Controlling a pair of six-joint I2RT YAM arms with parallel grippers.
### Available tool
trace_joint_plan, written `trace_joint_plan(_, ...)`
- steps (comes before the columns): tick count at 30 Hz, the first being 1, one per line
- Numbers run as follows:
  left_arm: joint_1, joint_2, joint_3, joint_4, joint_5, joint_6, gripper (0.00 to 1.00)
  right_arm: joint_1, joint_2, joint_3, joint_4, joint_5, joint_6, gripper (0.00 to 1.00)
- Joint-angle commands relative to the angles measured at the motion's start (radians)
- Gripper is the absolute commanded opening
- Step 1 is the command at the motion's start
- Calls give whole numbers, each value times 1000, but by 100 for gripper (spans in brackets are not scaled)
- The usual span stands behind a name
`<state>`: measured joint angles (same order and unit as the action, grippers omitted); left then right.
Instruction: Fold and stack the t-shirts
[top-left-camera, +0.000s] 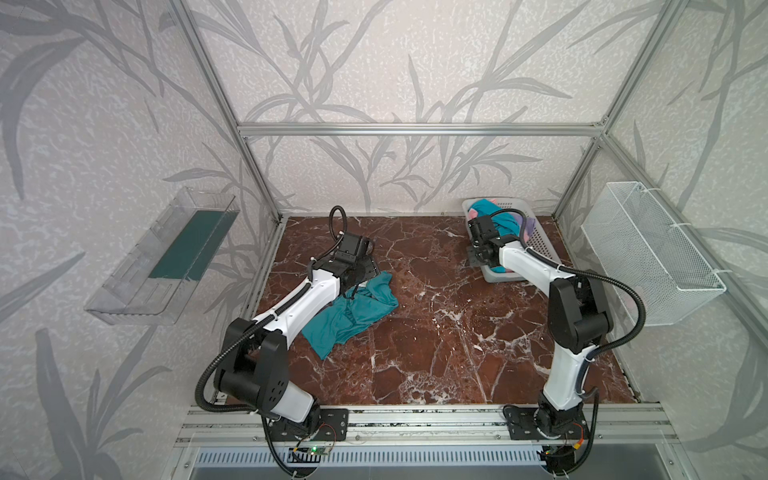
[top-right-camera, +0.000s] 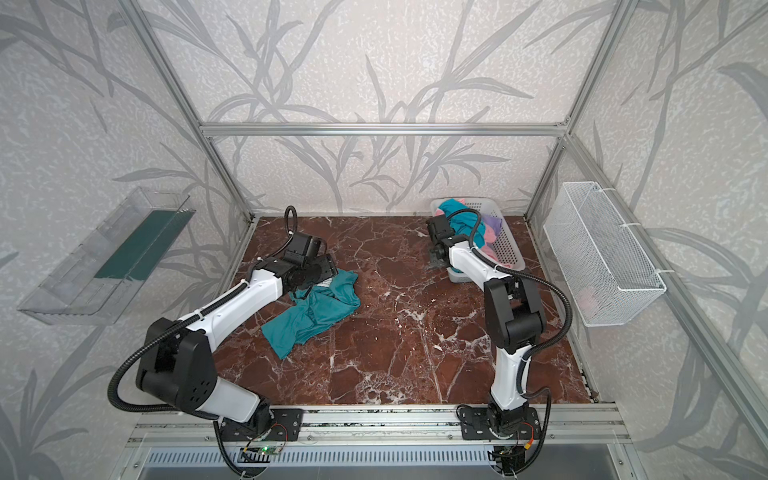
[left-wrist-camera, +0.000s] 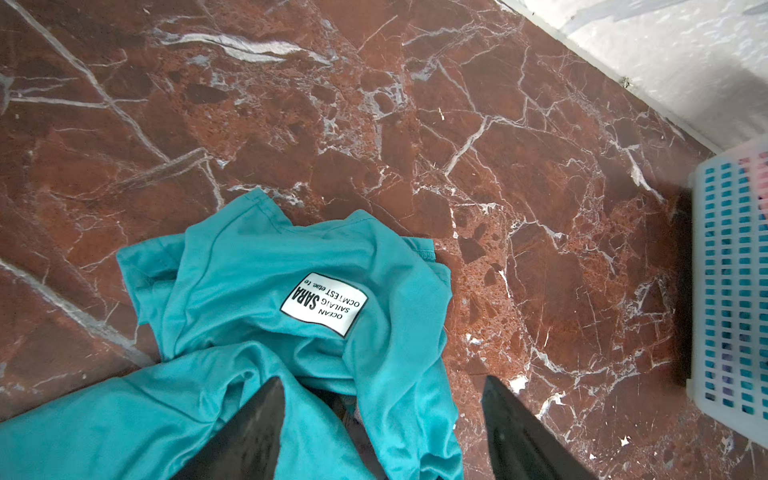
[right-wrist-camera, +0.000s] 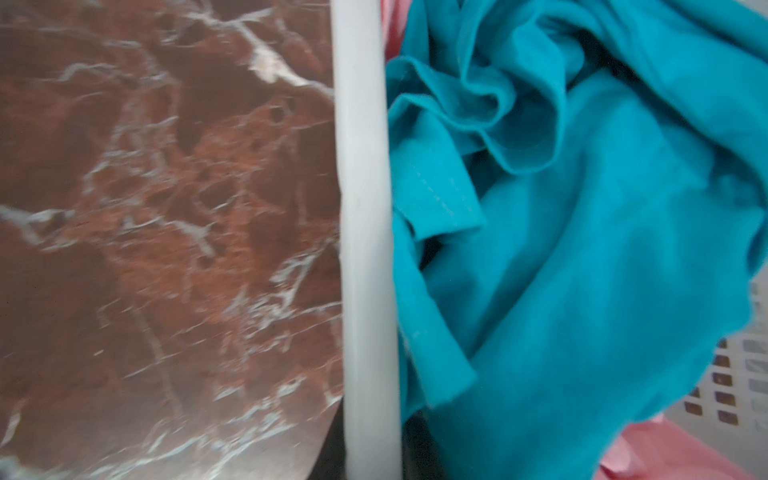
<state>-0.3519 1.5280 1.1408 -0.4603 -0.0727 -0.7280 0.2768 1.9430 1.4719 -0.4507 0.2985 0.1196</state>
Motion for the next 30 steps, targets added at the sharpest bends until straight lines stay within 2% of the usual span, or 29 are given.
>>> trace_joint_plan(1,5,22,34,-32,11,10,75,-66,52,14,83,-133,15,12)
trace_joint_plan(6,5,57,58,-40,26,10,74,-92,133,94,75,-111,-58,9)
trace_joint_plan(11,5,105,108,-77,50,18,73,-136,215,178,38,-84,-29,7)
trace_joint_plan(16,5,159,163,-119,75,24,73,-160,271,237,33,-52,-78,9)
trace_joint_plan(23,5,202,187,-125,105,7,73,-188,280,271,7,17,-71,11)
trace_joint_plan(30,5,211,209,-138,103,8,74,-235,263,253,14,-15,-56,14)
